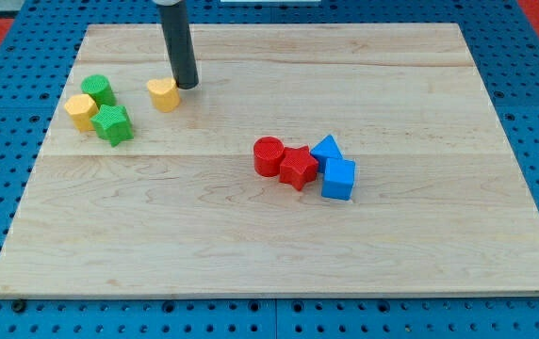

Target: Move your arm to the left side of the red circle

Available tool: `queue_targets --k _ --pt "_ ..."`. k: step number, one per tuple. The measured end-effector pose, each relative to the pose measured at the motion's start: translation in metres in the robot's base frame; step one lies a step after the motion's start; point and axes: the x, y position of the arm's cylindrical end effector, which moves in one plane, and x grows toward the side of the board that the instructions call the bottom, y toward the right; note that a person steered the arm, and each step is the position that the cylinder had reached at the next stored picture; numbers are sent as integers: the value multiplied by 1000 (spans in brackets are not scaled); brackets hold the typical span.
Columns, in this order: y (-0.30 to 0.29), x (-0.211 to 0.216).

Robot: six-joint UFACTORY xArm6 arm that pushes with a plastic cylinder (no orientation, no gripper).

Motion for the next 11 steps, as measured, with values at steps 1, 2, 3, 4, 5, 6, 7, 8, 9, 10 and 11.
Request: queue_targets --k 1,2,3,4,5,6,7,8,9,10,11 --pt "-11 12" --pt "-30 19" --pt "-43 23" --pt "-43 23" --pt "-17 16" --pt "21 1" --pt "24 -7" --pt "24 -7" --pt "24 -7" --pt "34 -7" --pt "63 1"
